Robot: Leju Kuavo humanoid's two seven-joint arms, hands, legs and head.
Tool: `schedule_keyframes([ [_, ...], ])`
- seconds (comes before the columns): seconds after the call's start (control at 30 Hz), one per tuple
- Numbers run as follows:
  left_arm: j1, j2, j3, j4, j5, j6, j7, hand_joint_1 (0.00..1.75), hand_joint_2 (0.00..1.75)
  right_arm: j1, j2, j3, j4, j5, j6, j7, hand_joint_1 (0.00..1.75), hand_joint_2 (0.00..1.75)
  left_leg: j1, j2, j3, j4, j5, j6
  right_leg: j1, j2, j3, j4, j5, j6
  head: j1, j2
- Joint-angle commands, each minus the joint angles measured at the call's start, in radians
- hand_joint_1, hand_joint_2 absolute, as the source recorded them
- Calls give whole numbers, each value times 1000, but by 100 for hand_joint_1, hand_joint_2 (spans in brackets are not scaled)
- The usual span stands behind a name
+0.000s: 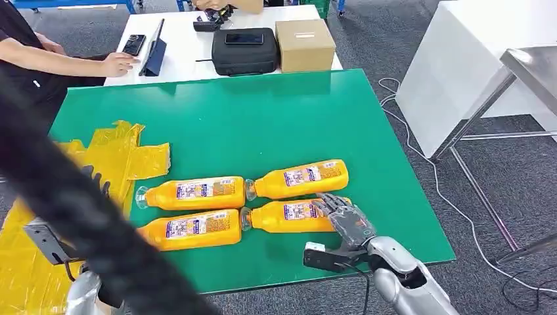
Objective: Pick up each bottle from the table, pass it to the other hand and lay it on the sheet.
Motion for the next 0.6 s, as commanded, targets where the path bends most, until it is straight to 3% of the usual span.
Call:
schedule_keyframes([
  [0.03,-60,10,-12,79,15,-1,6,0,0,-55,-13,107,151,65,38,47,0,175,1,-1,3,-1,-1,-1,1,-1,4,-2,-1,0,0,0],
  [0.3,-62,10,-12,79,15,-1,6,0,0,-51,-14,108,150,65,37,46,0,175,1,-1,7,-2,-1,-1,1,-2,8,-3,-1,0,0,0],
  [0.33,-62,10,-12,80,16,-1,6,0,0,-48,-17,109,146,66,38,48,169,175,0,-1,7,-2,-1,-1,0,-2,7,-2,-1,0,0,0],
  [0.6,-58,8,9,80,26,3,5,0,0,2,8,106,113,86,61,82,175,175,1,-3,11,-3,-2,-2,1,-4,11,-3,-3,0,0,0],
])
